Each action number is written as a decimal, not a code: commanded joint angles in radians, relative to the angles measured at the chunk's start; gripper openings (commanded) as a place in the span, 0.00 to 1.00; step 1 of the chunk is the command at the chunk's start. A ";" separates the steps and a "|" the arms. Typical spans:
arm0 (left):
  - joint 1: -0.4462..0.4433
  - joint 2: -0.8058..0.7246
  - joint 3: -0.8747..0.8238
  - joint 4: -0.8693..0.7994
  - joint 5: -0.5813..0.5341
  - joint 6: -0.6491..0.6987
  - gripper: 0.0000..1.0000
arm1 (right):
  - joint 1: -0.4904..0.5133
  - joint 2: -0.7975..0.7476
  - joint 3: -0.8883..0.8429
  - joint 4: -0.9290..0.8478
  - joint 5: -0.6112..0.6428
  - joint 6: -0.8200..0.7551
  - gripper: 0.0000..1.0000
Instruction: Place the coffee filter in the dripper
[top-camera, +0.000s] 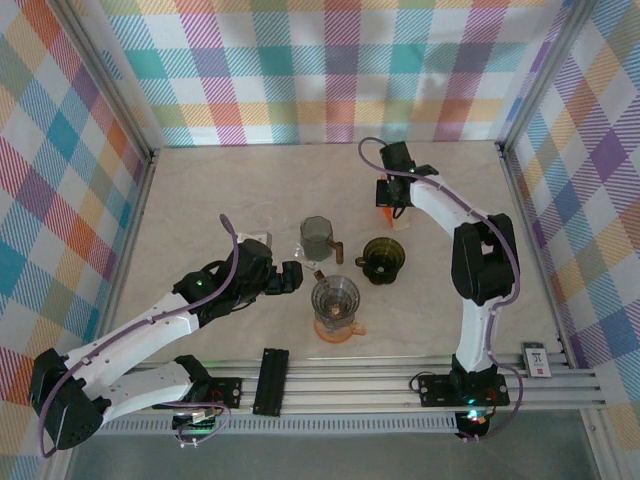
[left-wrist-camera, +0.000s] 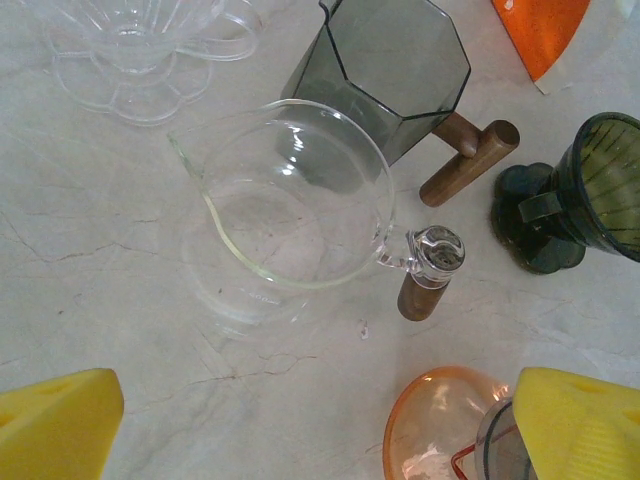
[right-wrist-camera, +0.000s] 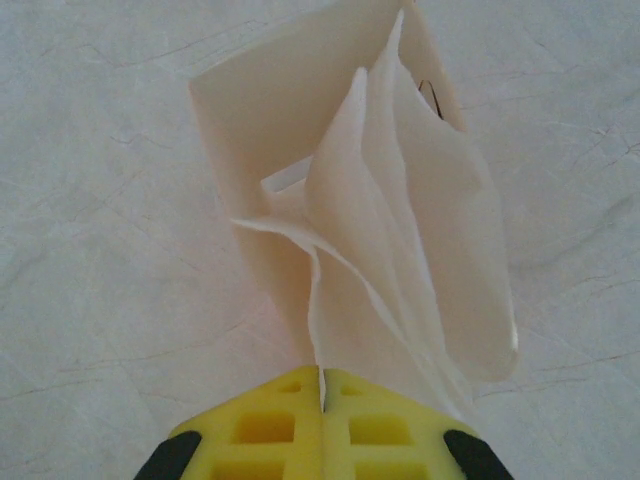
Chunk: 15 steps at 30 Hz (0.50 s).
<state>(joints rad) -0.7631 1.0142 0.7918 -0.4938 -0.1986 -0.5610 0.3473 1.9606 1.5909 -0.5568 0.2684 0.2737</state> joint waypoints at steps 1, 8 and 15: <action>0.006 -0.011 0.016 -0.002 0.005 -0.013 1.00 | -0.002 -0.072 -0.020 0.019 -0.027 -0.024 0.00; 0.007 -0.009 0.023 -0.005 0.001 -0.016 1.00 | -0.001 -0.135 -0.056 0.014 -0.047 -0.028 0.00; 0.007 -0.004 0.040 -0.010 0.008 -0.015 1.00 | 0.001 -0.218 -0.096 -0.010 -0.055 -0.028 0.00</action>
<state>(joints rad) -0.7631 1.0142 0.8013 -0.4946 -0.1982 -0.5617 0.3473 1.8008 1.5097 -0.5491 0.2272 0.2535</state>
